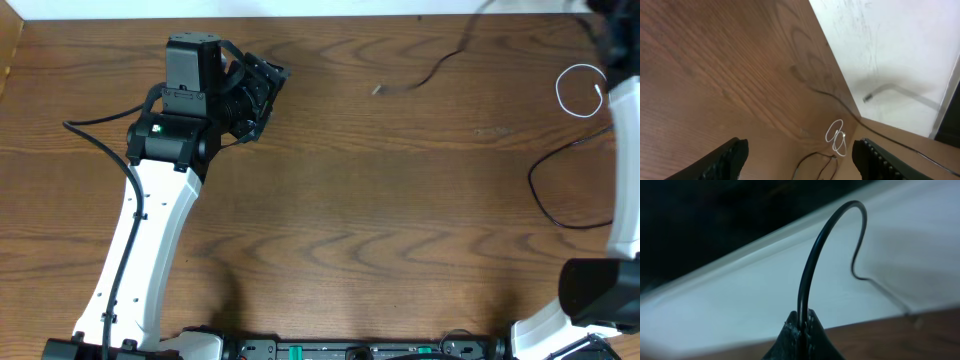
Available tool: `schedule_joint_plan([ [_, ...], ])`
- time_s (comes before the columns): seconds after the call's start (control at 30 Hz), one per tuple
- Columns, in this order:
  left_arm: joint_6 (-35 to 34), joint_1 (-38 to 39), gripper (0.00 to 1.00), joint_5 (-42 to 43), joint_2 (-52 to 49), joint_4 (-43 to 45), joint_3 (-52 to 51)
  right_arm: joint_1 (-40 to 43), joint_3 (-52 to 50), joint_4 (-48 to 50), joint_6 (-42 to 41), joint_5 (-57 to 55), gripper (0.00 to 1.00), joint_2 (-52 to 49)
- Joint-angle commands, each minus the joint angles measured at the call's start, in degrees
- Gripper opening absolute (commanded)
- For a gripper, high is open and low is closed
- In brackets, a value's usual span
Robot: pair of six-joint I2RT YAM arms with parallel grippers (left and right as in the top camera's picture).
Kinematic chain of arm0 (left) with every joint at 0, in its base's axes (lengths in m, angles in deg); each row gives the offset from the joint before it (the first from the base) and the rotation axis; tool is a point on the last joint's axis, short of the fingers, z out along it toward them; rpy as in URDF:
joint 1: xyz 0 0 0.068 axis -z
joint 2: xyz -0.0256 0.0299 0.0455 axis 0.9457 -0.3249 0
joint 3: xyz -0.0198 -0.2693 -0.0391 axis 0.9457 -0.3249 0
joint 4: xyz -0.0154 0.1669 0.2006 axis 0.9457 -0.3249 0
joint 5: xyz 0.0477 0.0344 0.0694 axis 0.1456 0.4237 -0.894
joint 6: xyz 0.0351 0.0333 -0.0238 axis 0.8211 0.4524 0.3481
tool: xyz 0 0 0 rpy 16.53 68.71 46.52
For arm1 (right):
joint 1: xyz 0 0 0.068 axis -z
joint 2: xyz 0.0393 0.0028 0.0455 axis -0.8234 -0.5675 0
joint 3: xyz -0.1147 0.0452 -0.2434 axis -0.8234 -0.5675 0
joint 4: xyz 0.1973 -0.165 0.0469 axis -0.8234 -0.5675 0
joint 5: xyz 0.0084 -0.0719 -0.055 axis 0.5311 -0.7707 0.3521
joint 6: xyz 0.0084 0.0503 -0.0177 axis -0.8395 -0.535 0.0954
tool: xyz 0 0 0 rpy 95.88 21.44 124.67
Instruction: Untangle cables
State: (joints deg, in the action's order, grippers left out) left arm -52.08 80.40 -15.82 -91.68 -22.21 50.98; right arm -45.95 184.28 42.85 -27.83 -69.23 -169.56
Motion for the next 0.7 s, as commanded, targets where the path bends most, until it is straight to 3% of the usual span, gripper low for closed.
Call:
schedule_joint_plan([
  [0.0, 1.36, -0.31, 0.72, -0.74, -0.09, -0.17, 0.31, 4.04, 0.39, -0.26, -3.41, -18.4, 0.01, -0.35],
  [0.17, 1.36, -0.28, 0.72, -0.72, -0.09, -0.22, 0.31, 9.46, 0.39, 0.87, -3.34, -33.51, 0.01, -2.38],
  [0.27, 1.33, -0.28, 0.72, -0.72, -0.09, -0.63, 0.31, 12.74, 0.39, 0.92, -3.17, -36.89, 0.01, -3.91],
  [0.67, 1.36, 1.51, 0.72, -2.05, -0.09, -0.61, 0.31, 22.49, 0.39, 2.69, -1.95, -28.68, 0.01, -9.35],
])
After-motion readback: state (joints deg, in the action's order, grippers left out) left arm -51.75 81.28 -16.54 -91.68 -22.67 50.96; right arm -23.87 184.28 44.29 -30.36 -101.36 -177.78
